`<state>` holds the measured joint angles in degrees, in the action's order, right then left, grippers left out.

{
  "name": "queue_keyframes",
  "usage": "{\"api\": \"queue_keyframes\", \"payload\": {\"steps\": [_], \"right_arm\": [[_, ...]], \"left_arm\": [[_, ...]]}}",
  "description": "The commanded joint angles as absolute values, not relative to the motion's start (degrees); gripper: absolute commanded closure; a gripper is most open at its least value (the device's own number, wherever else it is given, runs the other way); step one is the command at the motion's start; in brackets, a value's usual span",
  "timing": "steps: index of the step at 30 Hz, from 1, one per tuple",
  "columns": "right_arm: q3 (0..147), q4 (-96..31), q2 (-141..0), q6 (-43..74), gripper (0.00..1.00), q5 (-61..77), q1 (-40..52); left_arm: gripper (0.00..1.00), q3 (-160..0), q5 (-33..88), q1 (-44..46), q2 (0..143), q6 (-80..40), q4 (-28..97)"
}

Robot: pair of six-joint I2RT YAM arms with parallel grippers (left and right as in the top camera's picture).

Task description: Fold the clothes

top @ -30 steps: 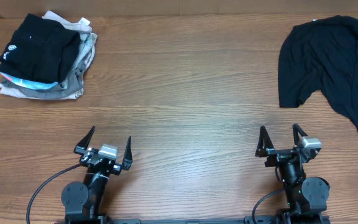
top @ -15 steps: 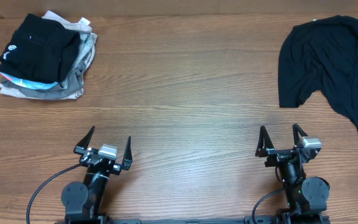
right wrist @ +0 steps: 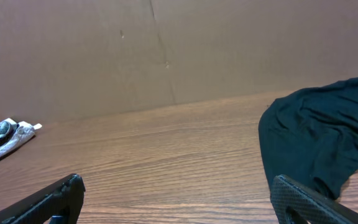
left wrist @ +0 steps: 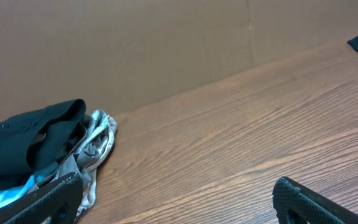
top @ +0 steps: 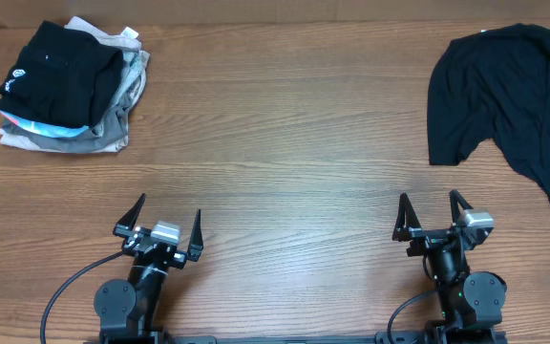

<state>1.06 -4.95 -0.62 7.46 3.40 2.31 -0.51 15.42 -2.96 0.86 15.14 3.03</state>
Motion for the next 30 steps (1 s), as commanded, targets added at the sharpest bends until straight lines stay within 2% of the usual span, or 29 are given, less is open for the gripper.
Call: {"api": "queue_keyframes", "payload": {"steps": [1, 7, 15, 22, 30], "right_arm": [[0.4, -4.3, -0.2, 7.4, 0.0, 3.0, 2.6], [0.4, -3.5, -0.2, 7.4, 0.0, 3.0, 2.6], [0.6, -1.0, -0.2, 7.5, 0.0, 3.1, 2.5], [3.7, -2.3, -0.2, 7.7, 0.0, 3.1, 2.5], [11.7, -5.4, -6.0, 9.2, 0.0, 3.1, 2.5]], "left_arm": [[0.0, -0.3, 14.8, -2.6, 0.3, 15.2, 2.7], [0.0, -0.3, 15.2, -2.6, 0.3, 15.1, 1.9], [0.0, -0.7, 15.3, -2.6, 0.3, 8.4, 2.4], [0.0, -4.9, 15.2, -2.6, 0.5, 7.0, 8.8], [0.0, -15.3, 15.1, -2.6, 10.0, 7.0, 11.9]]}}
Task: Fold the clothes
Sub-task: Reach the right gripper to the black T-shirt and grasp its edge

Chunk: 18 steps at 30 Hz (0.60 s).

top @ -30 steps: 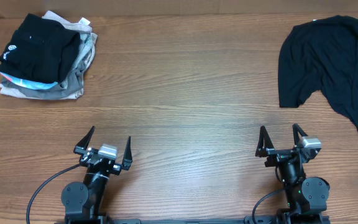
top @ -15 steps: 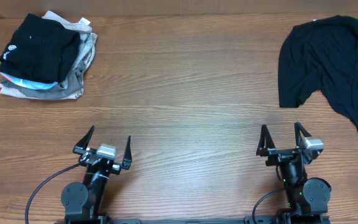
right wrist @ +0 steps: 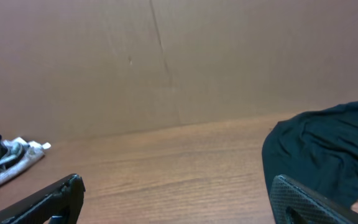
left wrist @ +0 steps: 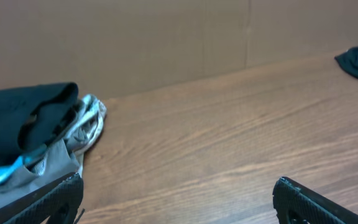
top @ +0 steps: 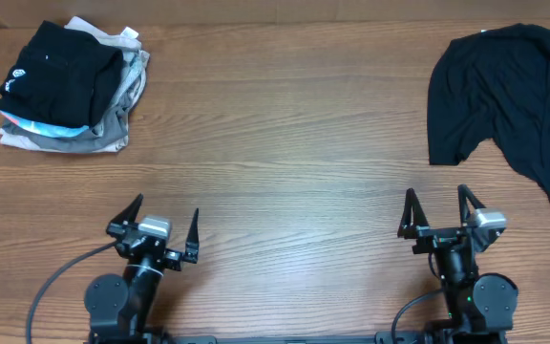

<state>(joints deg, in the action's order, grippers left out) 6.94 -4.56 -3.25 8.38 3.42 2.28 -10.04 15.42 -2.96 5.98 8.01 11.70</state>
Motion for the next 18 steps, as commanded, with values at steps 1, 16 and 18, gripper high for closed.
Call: {"api": "queue_keyframes", "payload": {"steps": [1, 16, 18], "right_arm": [[13.4, -6.4, -7.6, 9.2, 0.0, 3.1, 2.5], [46.0, -27.4, -34.1, 8.9, 0.0, 4.8, 2.5], [51.4, -31.4, -38.8, 8.9, 0.0, 5.7, 2.5]], "left_arm": [[0.0, -17.2, 15.9, -2.6, 12.2, 7.0, 12.4], [0.0, -49.1, 24.1, -2.6, 43.4, 7.3, 28.8], [0.0, -54.7, 24.1, -2.6, 47.8, 7.3, 33.8]]}}
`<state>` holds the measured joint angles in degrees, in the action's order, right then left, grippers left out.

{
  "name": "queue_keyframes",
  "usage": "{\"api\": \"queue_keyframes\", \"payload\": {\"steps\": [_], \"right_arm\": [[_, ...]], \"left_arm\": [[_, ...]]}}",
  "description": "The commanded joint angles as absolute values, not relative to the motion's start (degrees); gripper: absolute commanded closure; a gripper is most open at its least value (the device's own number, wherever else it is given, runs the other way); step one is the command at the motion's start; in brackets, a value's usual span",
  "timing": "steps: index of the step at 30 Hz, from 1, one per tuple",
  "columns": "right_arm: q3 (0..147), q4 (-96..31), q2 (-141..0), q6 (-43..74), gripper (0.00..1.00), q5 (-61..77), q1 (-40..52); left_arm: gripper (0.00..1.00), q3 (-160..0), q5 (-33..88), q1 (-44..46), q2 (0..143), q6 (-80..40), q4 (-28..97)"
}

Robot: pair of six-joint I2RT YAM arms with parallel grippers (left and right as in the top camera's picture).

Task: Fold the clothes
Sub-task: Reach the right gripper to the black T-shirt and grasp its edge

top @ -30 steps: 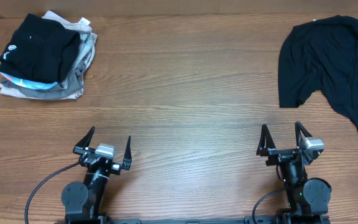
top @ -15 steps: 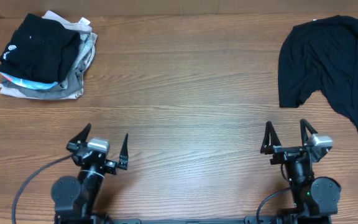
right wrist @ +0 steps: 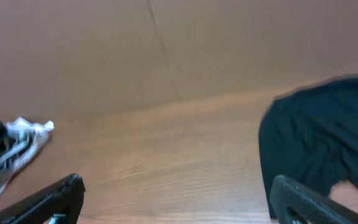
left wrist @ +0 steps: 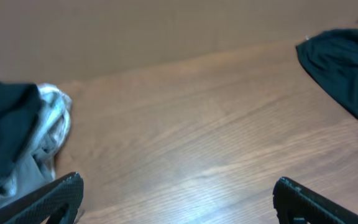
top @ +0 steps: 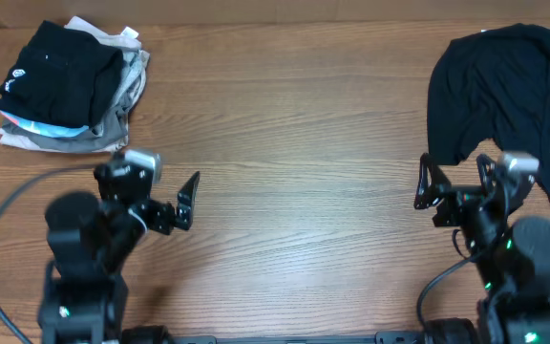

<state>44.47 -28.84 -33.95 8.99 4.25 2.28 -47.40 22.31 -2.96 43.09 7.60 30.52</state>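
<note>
A rumpled black garment point(top: 518, 91) lies spread at the table's far right; it shows too in the right wrist view point(right wrist: 319, 146) and at the left wrist view's right edge point(left wrist: 340, 65). A stack of folded clothes point(top: 70, 86), black on top, sits at the far left. My left gripper point(top: 156, 196) hangs open above bare wood, nothing between its fingers. My right gripper point(top: 456, 182) is open just short of the black garment's near edge, holding nothing.
A brown cardboard wall point(right wrist: 166, 50) closes off the back of the wooden table point(top: 285, 143). A cable point(top: 8, 205) loops by the left arm. Bare wood lies between the stack and the garment.
Both arms have risen and moved forward from the table's near edge. The left gripper now sits nearer the stack, the right one nearer the black garment. Both stay open.
Both grippers rested open and low at the table's near edge, and a second later had barely shifted. Now both are raised and further out over the table. The stack and the black garment have not moved.
</note>
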Motion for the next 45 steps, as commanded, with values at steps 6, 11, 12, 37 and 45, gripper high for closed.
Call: {"api": "queue_keyframes", "payload": {"steps": [6, 11, 12, 37, 45], "right_arm": [[69.6, -45.7, -56.7, 8.5, 0.0, 8.0, 2.5], [84.3, -57.7, -72.8, 8.5, 0.0, 9.2, 2.5], [86.7, -59.4, -75.7, 8.5, 0.0, 9.6, 2.5], [89.9, -48.8, -110.4, 8.8, 0.19, 7.5, -10.4], [89.9, -49.5, -117.3, 9.7, 0.25, -1.3, -10.7]], "left_arm": [[0.0, -72.2, 24.1, -2.6, 62.8, 7.7, 49.3], [0.0, -83.5, 24.0, -2.5, 73.6, 7.7, 60.5], [0.0, -85.1, 24.1, -2.5, 75.7, 7.7, 62.1], [0.0, -87.2, 30.5, -2.5, 104.1, 6.2, 60.0], [0.0, -87.2, 26.4, -2.0, 106.2, 6.2, 59.5]]}}
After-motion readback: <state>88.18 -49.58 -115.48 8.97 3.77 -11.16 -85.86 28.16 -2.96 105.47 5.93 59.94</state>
